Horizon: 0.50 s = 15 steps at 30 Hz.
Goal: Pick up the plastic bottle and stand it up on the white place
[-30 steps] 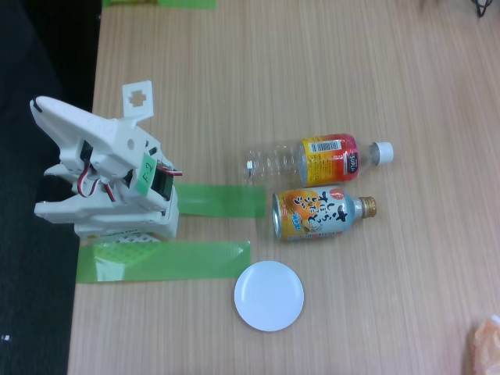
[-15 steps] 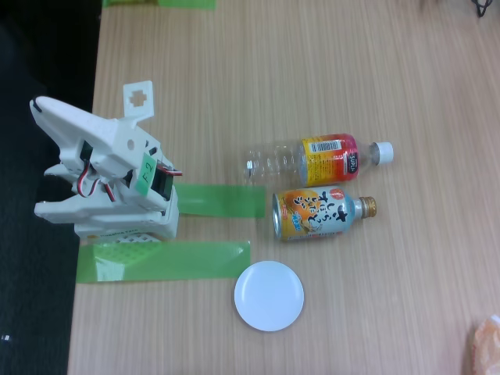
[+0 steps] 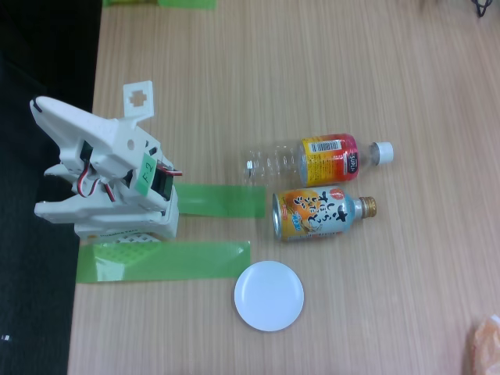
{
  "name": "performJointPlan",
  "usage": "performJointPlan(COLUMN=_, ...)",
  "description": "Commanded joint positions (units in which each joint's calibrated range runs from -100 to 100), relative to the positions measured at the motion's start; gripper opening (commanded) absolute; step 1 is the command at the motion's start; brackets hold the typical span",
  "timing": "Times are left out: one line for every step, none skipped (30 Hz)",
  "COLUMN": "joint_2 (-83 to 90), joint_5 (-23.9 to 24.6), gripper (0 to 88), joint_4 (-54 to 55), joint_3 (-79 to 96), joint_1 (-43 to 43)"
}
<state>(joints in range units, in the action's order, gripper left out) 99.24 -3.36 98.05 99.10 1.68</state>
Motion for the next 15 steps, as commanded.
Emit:
performJointPlan(joint_2=-0.2, joint_5=-0.3, gripper=1.3, joint_4=1.4, joint_3=0.3, joint_1=0.2)
performJointPlan(joint_2=-0.2, joint_5=-0.3, gripper=1.3, joint_4=1.4, joint_3=0.3, joint_1=0.2)
performJointPlan(joint_2=-0.2, joint_5=-0.3, gripper=1.3, joint_4=1.4, joint_3=0.3, joint_1=0.2)
performJointPlan(joint_2=-0.2, joint_5=-0.3, gripper=1.3, joint_4=1.4, joint_3=0.3, joint_1=0.2)
performJointPlan(joint_2=-0.2, joint_5=-0.3, gripper=1.3, joint_4=1.4, joint_3=0.3, joint_1=0.2)
performJointPlan(joint_2=-0.2, joint_5=-0.3, gripper=1.3, joint_4=1.4, joint_3=0.3, joint_1=0.2)
performJointPlan(joint_2=-0.2, joint_5=-0.3, gripper=1.3, joint_4=1.4, joint_3=0.3, joint_1=0.2)
performJointPlan(joint_2=-0.2, joint_5=-0.1, gripper=1.3, joint_4=1.4, joint_3=0.3, joint_1=0.2)
performJointPlan(joint_2=-0.2, joint_5=0.0, gripper=1.3, joint_4=1.4, joint_3=0.3, joint_1=0.2)
performJointPlan(joint_2=-0.2, joint_5=0.0, gripper=1.3, joint_4=1.4, joint_3=0.3, joint_1=0.1)
performJointPlan(joint_2=-0.2, joint_5=0.0, gripper=1.2, joint_4=1.4, joint_3=0.3, joint_1=0.0)
performJointPlan(joint_2=-0.2, joint_5=0.1, gripper=1.1, joint_4=1.4, joint_3=0.3, joint_1=0.0)
performJointPlan(joint_2=-0.2, joint_5=0.1, gripper=1.3, joint_4=1.4, joint_3=0.3, joint_1=-0.1)
performJointPlan(joint_2=-0.2, joint_5=0.1, gripper=1.3, joint_4=1.4, joint_3=0.3, joint_1=-0.1)
performJointPlan(joint_2=-0.2, joint_5=0.1, gripper=1.3, joint_4=1.4, joint_3=0.3, joint_1=-0.2)
